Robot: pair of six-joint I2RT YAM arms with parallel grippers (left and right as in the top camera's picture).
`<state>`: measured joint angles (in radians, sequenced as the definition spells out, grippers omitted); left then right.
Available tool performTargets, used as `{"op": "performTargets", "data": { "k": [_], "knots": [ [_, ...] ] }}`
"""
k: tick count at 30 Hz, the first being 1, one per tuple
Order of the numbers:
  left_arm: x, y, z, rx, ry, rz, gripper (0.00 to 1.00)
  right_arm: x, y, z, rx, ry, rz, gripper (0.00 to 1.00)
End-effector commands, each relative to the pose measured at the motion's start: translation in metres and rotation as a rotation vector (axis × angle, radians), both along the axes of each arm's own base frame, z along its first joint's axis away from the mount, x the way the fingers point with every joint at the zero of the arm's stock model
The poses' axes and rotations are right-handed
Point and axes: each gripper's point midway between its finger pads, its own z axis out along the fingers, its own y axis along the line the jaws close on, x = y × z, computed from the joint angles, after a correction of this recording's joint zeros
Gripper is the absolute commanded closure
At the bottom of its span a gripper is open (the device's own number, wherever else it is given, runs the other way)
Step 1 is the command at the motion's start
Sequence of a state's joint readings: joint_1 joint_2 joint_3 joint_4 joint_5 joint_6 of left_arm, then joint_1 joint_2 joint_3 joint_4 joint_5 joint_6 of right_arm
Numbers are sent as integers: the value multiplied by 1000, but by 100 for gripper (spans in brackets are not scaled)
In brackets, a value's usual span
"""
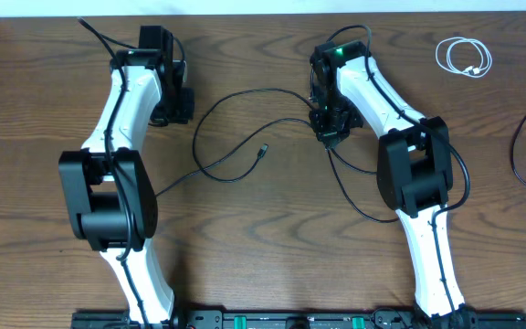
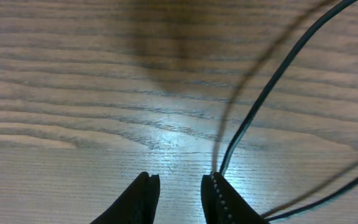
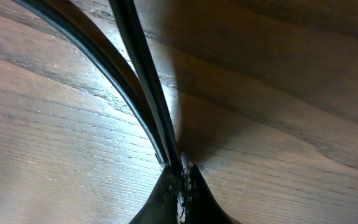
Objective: Untangle cables
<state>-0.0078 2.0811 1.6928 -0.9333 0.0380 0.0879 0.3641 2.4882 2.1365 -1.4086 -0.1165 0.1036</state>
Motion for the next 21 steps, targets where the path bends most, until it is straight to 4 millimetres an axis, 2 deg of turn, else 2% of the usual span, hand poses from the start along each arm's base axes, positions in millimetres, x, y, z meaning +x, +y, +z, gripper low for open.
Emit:
{"op": "performTargets", "data": {
  "k": [1, 21],
  "knots": [
    [-4, 5, -13, 26, 38, -5, 75, 2, 8, 15, 33, -29, -14, 99],
    [-21, 6, -44, 32, 91, -1, 78, 1, 13, 15, 51, -29, -12, 99]
  ]
}}
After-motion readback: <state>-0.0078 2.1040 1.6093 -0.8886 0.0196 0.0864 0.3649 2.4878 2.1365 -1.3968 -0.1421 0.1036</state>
